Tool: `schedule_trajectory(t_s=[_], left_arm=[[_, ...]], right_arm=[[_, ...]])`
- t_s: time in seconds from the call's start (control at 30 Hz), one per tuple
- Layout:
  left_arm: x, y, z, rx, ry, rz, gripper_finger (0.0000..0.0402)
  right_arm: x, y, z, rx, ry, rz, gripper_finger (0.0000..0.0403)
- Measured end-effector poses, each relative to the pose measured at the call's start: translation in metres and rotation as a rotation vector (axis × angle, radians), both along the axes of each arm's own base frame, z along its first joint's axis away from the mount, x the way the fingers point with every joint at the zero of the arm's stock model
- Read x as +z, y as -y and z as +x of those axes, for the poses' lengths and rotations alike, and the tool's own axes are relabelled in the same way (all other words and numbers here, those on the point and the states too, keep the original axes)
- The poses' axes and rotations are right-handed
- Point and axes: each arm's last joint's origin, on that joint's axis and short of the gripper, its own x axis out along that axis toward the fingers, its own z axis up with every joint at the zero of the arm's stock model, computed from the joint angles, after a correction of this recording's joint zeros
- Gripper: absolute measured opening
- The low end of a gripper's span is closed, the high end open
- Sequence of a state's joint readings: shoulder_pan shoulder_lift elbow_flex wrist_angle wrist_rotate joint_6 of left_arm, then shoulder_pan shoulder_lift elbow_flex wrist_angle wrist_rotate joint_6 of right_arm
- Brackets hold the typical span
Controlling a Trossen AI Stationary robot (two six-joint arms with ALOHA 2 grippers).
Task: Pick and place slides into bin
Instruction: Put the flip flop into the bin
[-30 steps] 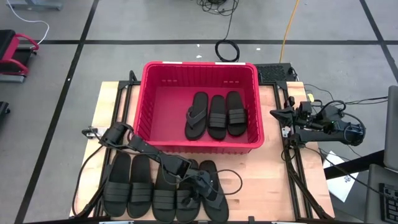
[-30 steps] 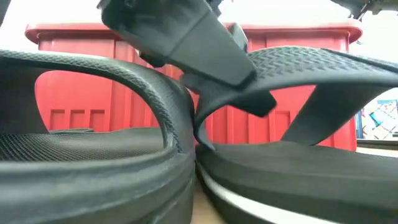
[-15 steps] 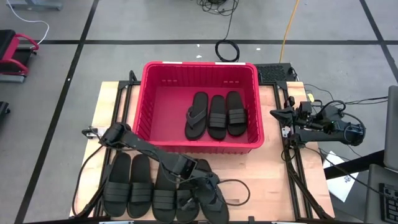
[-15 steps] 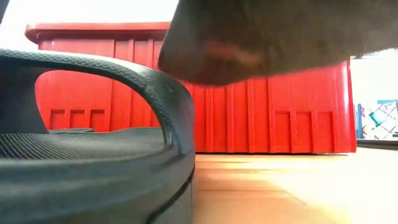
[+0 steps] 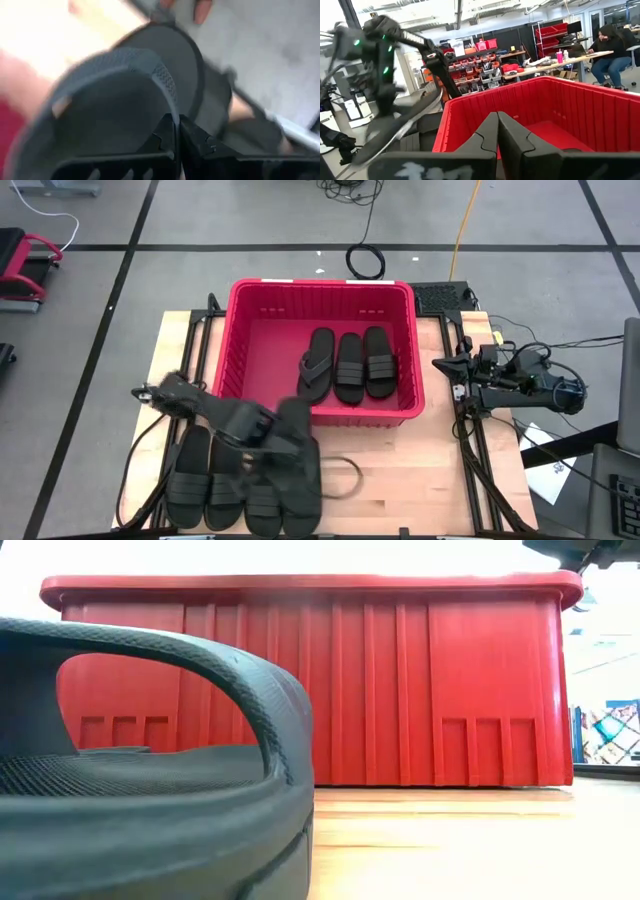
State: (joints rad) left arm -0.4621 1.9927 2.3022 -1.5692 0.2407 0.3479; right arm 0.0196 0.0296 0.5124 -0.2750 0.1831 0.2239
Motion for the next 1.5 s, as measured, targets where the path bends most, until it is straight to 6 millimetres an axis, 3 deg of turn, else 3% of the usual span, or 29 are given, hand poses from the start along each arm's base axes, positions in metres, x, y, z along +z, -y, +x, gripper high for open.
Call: schedule_trajectory(t_s=[0.13, 0.3, 0.47, 0.67, 0.8, 0.97, 1.23, 1.5], left_arm=[[0.035, -0.019, -0.030, 0.062, 0.131, 0.046, 0.0000], [0.062, -0.055, -0.051, 0.136, 0.279, 0.159, 0.0000], [0.076, -0.110, -0.052, 0.215, 0.366, 0.285, 0.0000], [0.074, -0.188, -0.045, 0.268, 0.341, 0.366, 0.0000], [0.056, -0.234, -0.044, 0.243, 0.259, 0.420, 0.0000], [0.015, -0.274, -0.046, 0.229, 0.085, 0.400, 0.0000], [-0.050, -0.282, -0.045, 0.053, -0.127, 0.370, 0.0000], [-0.088, -0.288, -0.042, -0.043, -0.121, 0.348, 0.0000]], right_arm=[[0.000, 0.000, 0.000, -0.003, 0.000, 0.000, 0.0000], [0.000, 0.000, 0.000, -0.010, -0.001, 0.001, 0.0000], [0.000, 0.003, -0.001, -0.089, 0.006, 0.037, 0.0000], [0.002, 0.003, -0.001, -0.111, 0.011, -0.014, 0.0000], [0.001, 0.003, -0.001, -0.115, 0.003, -0.039, 0.0000], [0.001, 0.003, -0.001, -0.118, -0.006, -0.065, 0.0000], [0.000, 0.004, -0.001, -0.144, -0.025, -0.083, 0.0000], [-0.002, 0.007, -0.002, -0.268, -0.045, -0.045, 0.0000]])
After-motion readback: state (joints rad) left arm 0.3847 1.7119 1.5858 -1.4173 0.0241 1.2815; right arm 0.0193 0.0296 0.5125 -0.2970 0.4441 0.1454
